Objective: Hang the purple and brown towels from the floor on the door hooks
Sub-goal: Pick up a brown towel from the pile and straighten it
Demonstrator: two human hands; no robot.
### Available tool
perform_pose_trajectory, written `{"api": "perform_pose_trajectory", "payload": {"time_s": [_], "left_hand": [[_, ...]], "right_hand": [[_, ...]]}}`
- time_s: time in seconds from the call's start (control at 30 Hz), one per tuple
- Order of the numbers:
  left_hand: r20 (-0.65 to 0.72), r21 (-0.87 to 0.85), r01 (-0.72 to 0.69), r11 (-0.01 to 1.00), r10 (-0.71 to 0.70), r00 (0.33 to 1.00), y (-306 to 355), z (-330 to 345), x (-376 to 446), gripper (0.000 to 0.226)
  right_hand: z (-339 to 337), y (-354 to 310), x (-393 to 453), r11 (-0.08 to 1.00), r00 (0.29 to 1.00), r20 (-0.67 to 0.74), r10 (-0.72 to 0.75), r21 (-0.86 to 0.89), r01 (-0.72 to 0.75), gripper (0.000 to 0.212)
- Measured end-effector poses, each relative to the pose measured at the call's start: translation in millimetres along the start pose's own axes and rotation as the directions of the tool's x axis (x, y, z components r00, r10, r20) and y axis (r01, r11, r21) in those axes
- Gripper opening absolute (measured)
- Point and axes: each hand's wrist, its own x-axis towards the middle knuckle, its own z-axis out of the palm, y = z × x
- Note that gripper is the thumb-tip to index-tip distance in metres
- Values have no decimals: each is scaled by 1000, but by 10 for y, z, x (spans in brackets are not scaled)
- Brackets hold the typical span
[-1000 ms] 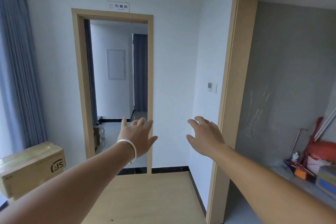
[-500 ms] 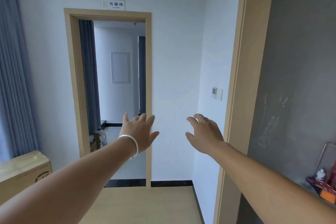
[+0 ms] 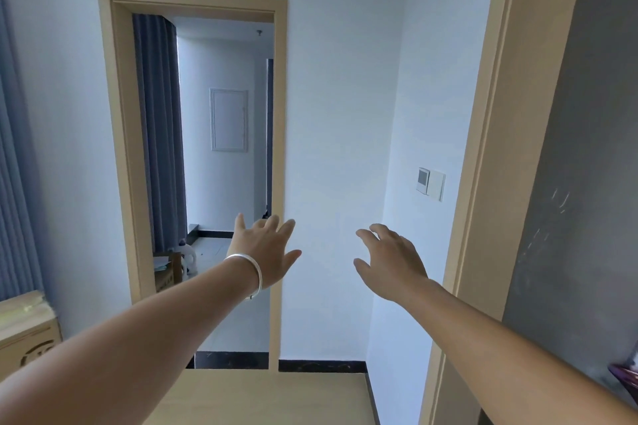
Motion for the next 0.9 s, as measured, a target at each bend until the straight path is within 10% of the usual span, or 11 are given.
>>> {"api": "perform_pose_trajectory", "payload": {"time_s": [0.9], "left_hand": [[57,28,261,965,-262,963,-1877,2149,3028,60]], "right_hand": [[1967,-637,4353,950,954,-32,-297,85,299,45]]}}
